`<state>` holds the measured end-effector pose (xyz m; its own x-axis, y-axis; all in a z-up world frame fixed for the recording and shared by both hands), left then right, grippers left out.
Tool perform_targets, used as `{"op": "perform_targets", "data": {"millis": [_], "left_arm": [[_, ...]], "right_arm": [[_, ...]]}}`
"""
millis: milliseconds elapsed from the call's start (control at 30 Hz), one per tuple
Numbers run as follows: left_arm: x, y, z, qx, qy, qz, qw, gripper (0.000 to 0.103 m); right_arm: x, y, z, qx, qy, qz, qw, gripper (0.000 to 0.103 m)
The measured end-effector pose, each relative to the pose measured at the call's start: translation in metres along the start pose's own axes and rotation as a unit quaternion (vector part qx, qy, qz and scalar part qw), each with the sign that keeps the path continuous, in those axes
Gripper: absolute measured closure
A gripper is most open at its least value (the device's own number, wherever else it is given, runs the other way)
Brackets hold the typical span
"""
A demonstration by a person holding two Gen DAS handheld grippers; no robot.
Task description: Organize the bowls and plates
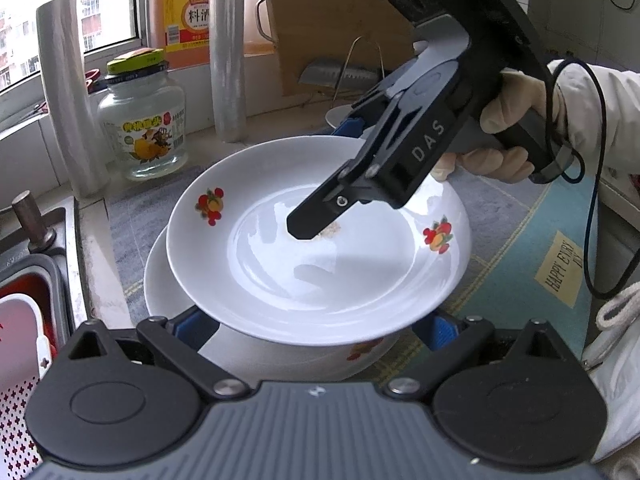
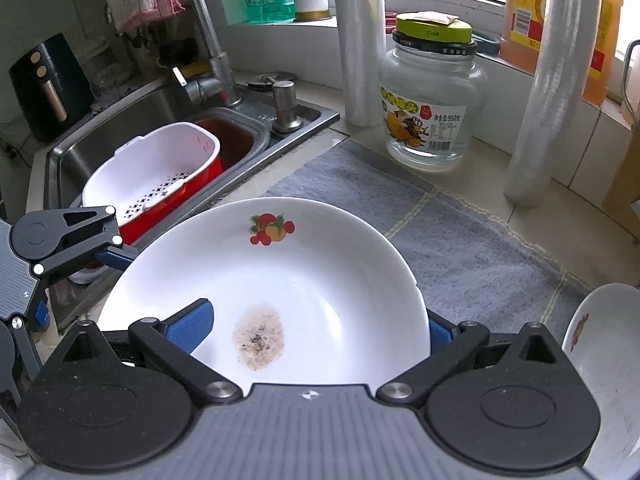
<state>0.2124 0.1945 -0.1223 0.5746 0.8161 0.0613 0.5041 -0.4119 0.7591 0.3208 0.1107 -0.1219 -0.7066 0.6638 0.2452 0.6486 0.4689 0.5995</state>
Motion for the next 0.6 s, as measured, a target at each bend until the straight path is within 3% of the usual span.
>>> {"op": "perform_targets", "data": {"millis": [600], "left_arm": [[0.009,-0.002,0.013,0.036,-0.041,-0.027,0.9981,0.002]], "right_arm": [[-0.003,-0.004,0.015,0.022,-0.019,0.008,1.000,0.000]]}}
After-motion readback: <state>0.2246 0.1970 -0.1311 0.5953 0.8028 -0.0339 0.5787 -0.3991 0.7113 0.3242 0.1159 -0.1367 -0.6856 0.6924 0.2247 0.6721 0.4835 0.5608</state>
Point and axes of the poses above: each gripper's, at about its wrist camera, not at the fingertips, and z roughly the way its jaws point, x to its left, y to its top, the point moved 7 cm from there along z, roughly the way its jaws point, and after that the axes turned 9 degrees about y, right-handed, at the moved point
